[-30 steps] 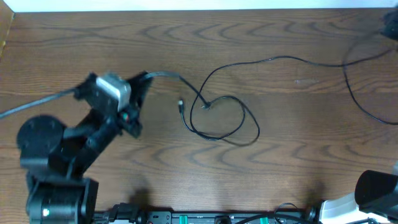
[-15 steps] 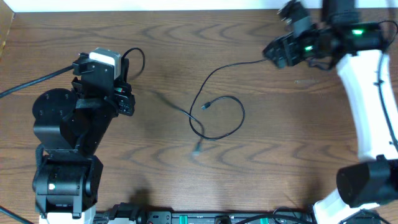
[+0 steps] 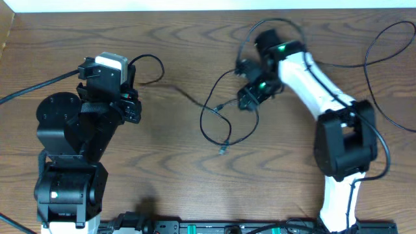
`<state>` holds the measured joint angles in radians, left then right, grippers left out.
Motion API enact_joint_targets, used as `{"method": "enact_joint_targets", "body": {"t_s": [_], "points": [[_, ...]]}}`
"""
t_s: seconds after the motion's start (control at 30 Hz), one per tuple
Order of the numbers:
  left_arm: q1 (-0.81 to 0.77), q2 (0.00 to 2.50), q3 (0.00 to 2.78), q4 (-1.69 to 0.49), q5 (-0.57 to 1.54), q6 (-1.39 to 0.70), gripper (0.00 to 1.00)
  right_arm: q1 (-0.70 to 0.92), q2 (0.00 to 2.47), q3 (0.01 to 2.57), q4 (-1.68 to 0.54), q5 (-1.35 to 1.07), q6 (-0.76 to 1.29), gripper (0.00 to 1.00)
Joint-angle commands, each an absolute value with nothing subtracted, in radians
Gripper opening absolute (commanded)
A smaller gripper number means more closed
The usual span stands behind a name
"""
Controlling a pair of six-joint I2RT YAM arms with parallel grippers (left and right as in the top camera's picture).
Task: Untangle cables
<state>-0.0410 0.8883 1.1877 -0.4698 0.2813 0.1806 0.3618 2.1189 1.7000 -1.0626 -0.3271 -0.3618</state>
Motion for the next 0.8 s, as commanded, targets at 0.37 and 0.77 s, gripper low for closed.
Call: {"method": "enact_joint_targets", "body": {"t_s": [0.37,0.77], "points": [[-0.039,0.893,1.195,-0.493,0.325,0.175,0.07,0.624,2.125,1.699,-0.749,-0.317,-0.387,0.84],[-0.039,0.894,1.195,-0.516,0.32,0.176,0.08,0.796,2.125,1.699,-0.367,-0.402,-0.358,0.84]]}}
